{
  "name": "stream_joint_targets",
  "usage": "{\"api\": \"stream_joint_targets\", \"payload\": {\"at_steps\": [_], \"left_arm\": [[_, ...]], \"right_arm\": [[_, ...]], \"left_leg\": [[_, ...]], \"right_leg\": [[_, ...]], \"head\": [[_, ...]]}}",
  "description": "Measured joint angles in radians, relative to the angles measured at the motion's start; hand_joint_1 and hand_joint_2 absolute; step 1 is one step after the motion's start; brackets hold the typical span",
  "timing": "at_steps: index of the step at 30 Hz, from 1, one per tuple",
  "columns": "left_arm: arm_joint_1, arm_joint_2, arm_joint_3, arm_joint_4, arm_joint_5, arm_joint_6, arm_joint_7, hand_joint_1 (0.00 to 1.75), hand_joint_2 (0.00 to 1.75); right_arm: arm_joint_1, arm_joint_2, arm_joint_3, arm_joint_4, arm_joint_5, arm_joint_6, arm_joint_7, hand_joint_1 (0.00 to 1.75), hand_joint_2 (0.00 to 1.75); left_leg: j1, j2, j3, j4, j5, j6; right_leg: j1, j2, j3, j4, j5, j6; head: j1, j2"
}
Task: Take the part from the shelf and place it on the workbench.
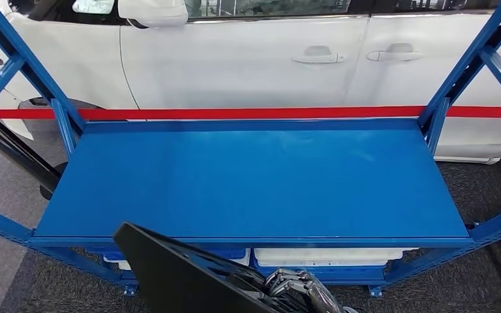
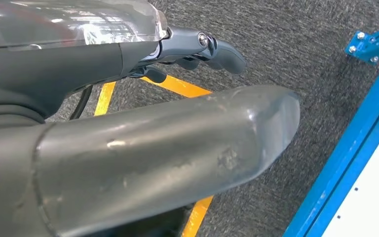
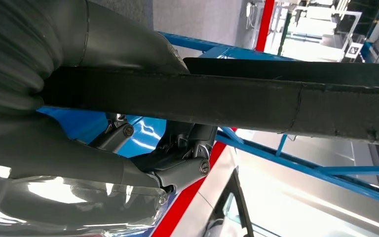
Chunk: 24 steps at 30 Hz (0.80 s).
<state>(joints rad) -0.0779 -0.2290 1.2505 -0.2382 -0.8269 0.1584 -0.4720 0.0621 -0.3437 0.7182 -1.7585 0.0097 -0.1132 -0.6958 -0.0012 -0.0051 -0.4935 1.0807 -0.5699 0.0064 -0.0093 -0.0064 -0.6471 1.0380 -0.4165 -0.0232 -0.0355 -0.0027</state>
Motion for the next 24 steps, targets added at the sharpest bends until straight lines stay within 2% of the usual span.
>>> {"api": "stream_joint_targets", "payload": {"at_steps": [1, 2, 5, 6, 7, 9, 10, 11, 12, 13, 14, 15, 16, 17, 18, 20, 21, 22, 24], "left_arm": [[-0.001, 0.002, 0.000, 0.000, 0.000, 0.000, 0.000, 0.00, 0.00], [-0.002, 0.003, 0.000, 0.000, 0.000, 0.001, 0.001, 0.00, 0.00], [-0.002, 0.004, 0.000, 0.000, -0.002, 0.001, 0.003, 0.00, 0.00], [-0.002, 0.003, 0.000, 0.000, -0.002, 0.001, 0.005, 0.00, 0.00], [-0.003, 0.004, 0.000, 0.000, -0.003, 0.001, 0.006, 0.00, 0.00], [-0.004, 0.004, 0.000, 0.000, -0.004, 0.001, 0.008, 0.00, 0.00], [-0.004, 0.004, 0.000, 0.000, -0.005, 0.001, 0.009, 0.00, 0.00], [-0.004, 0.004, 0.000, 0.000, -0.006, 0.001, 0.010, 0.00, 0.00], [-0.004, 0.005, 0.000, 0.000, -0.007, 0.000, 0.011, 0.00, 0.00], [-0.004, 0.005, 0.000, 0.000, -0.008, 0.000, 0.012, 0.00, 0.00], [-0.004, 0.004, 0.000, 0.000, -0.009, -0.002, 0.012, 0.00, 0.00], [-0.005, 0.004, 0.000, 0.000, -0.009, -0.003, 0.013, 0.00, 0.00], [-0.005, 0.004, 0.000, 0.000, -0.010, -0.005, 0.013, 0.00, 0.00], [-0.006, 0.004, 0.000, 0.000, -0.010, -0.006, 0.013, 0.00, 0.00], [-0.006, 0.004, 0.000, 0.000, -0.010, -0.007, 0.013, 0.00, 0.00], [-0.006, 0.004, 0.000, 0.000, -0.011, -0.007, 0.013, 0.00, 0.00], [-0.005, 0.004, 0.000, 0.000, -0.011, -0.007, 0.013, 0.00, 0.00], [-0.004, 0.004, 0.000, 0.000, -0.012, -0.007, 0.013, 0.00, 0.00], [-0.003, 0.004, 0.000, 0.000, -0.013, -0.007, 0.013, 0.00, 0.00]], "right_arm": [[0.001, 0.000, -0.002, -0.002, 0.001, 0.001, 0.000, 1.75, 1.75], [0.001, 0.000, -0.003, -0.003, 0.001, 0.001, 0.000, 1.75, 1.75], [0.004, 0.000, -0.006, -0.005, 0.002, 0.002, 0.000, 1.75, 1.75], [0.005, 0.000, -0.006, -0.006, 0.002, 0.003, 0.000, 1.75, 1.75], [0.006, 0.000, -0.007, -0.007, 0.003, 0.003, 0.001, 1.75, 1.75], [0.007, 0.002, -0.008, -0.009, 0.002, 0.002, 0.001, 1.75, 1.75], [0.008, 0.002, -0.009, -0.009, 0.002, 0.002, 0.001, 1.75, 1.75], [0.008, 0.003, -0.009, -0.009, 0.002, 0.002, 0.001, 1.75, 1.75], [0.009, 0.003, -0.009, -0.009, 0.002, 0.002, 0.001, 1.75, 1.75], [0.009, 0.003, -0.009, -0.009, 0.002, 0.002, 0.001, 1.75, 1.75], [0.009, 0.003, -0.010, -0.009, 0.003, 0.002, 0.002, 1.75, 1.75], [0.009, 0.003, -0.010, -0.010, 0.004, 0.002, 0.002, 1.75, 1.75], [0.008, 0.003, -0.011, -0.013, 0.005, 0.002, 0.003, 1.75, 1.75], [0.008, 0.003, -0.011, -0.015, 0.006, 0.001, 0.004, 1.75, 1.75], [0.008, 0.003, -0.012, -0.018, 0.007, 0.001, 0.004, 1.75, 1.75], [0.009, 0.003, -0.014, -0.020, 0.008, 0.001, 0.005, 1.75, 1.75], [0.009, 0.001, -0.014, -0.020, 0.008, 0.001, 0.006, 1.75, 1.75], [0.010, -0.001, -0.015, -0.020, 0.009, 0.001, 0.008, 1.75, 1.75], [0.010, -0.004, -0.015, -0.022, 0.014, 0.001, 0.012, 1.75, 1.75]], "left_leg": [[-0.005, -0.001, 0.028, -0.052, 0.015, 0.006], [-0.009, -0.001, 0.041, -0.079, 0.022, 0.010], [-0.012, 0.003, 0.033, -0.093, 0.049, 0.022], [-0.010, 0.006, 0.027, -0.099, 0.063, 0.029], [-0.007, 0.009, 0.017, -0.104, 0.077, 0.035], [-0.005, 0.014, -0.009, -0.106, 0.099, 0.044], [-0.006, 0.016, -0.023, -0.104, 0.109, 0.044], [-0.006, 0.017, -0.038, -0.101, 0.118, 0.042], [-0.006, 0.018, -0.053, -0.096, 0.127, 0.039], [-0.005, 0.019, -0.068, -0.090, 0.134, 0.036], [-0.004, 0.019, -0.082, -0.082, 0.139, 0.032], [-0.005, 0.019, -0.096, -0.074, 0.143, 0.028], [-0.006, 0.019, -0.106, -0.065, 0.147, 0.022], [-0.007, 0.019, -0.113, -0.058, 0.151, 0.016], [-0.008, 0.020, -0.118, -0.054, 0.156, 0.009], [-0.004, 0.019, -0.122, -0.050, 0.164, -0.005], [-0.002, 0.017, -0.128, -0.040, 0.151, -0.012], [0.000, 0.015, -0.139, -0.015, 0.120, -0.019], [0.003, 0.012, -0.169, 0.087, 0.022, -0.029]], "right_leg": [[0.000, 0.001, -0.002, 0.000, 0.006, 0.005], [-0.001, 0.000, -0.003, -0.001, 0.013, 0.010], [-0.005, 0.001, -0.003, -0.010, 0.030, 0.030], [-0.006, 0.002, -0.008, 0.000, 0.013, 0.033], [-0.006, 0.003, -0.019, 0.028, -0.023, 0.036], [-0.011, 0.003, -0.049, 0.139, -0.128, 0.041], [-0.014, 0.003, -0.060, 0.201, -0.164, 0.044], [-0.016, 0.003, -0.060, 0.244, -0.176, 0.048], [-0.019, 0.002, -0.046, 0.257, -0.165, 0.051], [-0.021, 0.002, -0.015, 0.237, -0.140, 0.053], [-0.023, 0.000, 0.031, 0.185, -0.114, 0.054], [-0.024, -0.002, 0.084, 0.115, -0.106, 0.053], [-0.022, -0.003, 0.128, 0.051, -0.109, 0.050], [-0.019, -0.005, 0.156, 0.004, -0.118, 0.046], [-0.015, -0.005, 0.167, -0.019, -0.128, 0.040], [-0.014, -0.006, 0.159, -0.024, -0.120, 0.025], [-0.014, -0.007, 0.151, -0.025, -0.112, 0.016], [-0.016, -0.009, 0.142, -0.026, -0.102, 0.007], [-0.014, -0.010, 0.116, -0.026, -0.080, -0.004]], "head": [[0.000, 0.000], [0.000, 0.000], [0.000, 0.000], [0.000, 0.000], [0.000, 0.000], [0.000, 0.000], [0.000, 0.000], [0.000, 0.000], [0.000, 0.000], [0.000, 0.000], [0.000, 0.000], [0.000, 0.000], [0.000, 0.000], [0.000, 0.000], [0.000, 0.000], [0.000, 0.000], [0.000, 0.000], [0.000, 0.000], [0.000, 0.000]]}}
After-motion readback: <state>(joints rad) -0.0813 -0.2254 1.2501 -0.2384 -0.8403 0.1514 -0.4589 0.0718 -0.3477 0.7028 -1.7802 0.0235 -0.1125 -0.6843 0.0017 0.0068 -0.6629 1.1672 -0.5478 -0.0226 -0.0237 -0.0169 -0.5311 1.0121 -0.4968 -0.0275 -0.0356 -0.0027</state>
